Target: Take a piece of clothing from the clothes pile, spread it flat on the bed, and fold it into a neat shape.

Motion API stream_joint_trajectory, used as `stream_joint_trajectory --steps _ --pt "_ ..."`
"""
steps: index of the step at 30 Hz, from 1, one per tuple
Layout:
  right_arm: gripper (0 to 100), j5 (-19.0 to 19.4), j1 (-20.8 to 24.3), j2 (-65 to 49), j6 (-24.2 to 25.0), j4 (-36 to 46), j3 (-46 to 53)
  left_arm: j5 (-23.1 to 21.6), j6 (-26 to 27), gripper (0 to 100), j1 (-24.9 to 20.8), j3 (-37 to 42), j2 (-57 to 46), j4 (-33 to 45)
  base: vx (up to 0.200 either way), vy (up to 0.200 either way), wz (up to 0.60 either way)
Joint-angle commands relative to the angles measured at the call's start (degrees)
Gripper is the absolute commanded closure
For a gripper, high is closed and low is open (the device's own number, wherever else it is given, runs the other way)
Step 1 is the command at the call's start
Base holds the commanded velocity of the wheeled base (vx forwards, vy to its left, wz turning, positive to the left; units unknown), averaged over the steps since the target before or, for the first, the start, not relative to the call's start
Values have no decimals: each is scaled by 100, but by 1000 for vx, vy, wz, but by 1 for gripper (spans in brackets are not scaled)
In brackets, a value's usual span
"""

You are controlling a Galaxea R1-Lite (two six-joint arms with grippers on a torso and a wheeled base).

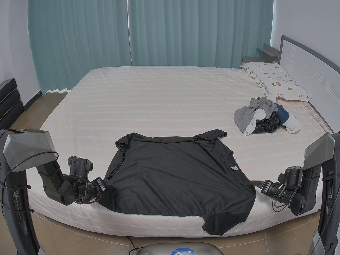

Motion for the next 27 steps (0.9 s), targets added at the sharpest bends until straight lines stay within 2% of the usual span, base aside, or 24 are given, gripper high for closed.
stream_joint_trajectory --steps 1,4,8,16,20,22,25,27 --pt "0 -27 -294 -430 344 -69 -201 -326 -64 0 56 -23 -101 -86 0 0 0" --pt "0 -45 -347 -413 502 -60 -316 -581 -187 0 117 -5 -233 -77 133 0 0" --pt "0 -18 -338 -334 555 -43 -333 -643 -362 0 126 -40 -198 -86 200 0 0" --pt "0 52 -374 255 599 28 -790 -643 -380 0 223 -198 -128 -59 0 0 0" --pt "0 61 -374 273 599 36 -764 -678 -371 0 399 -111 -532 29 0 0 0" --pt "0 61 -338 290 599 36 -755 -845 -266 0 399 -23 -892 389 0 0 0" --pt "0 61 -330 290 599 28 -755 -994 68 0 364 -84 -1358 1365 0 0 0" --pt "0 61 -321 290 607 28 -737 -1073 103 0 355 -198 -1455 1672 0 0 0"
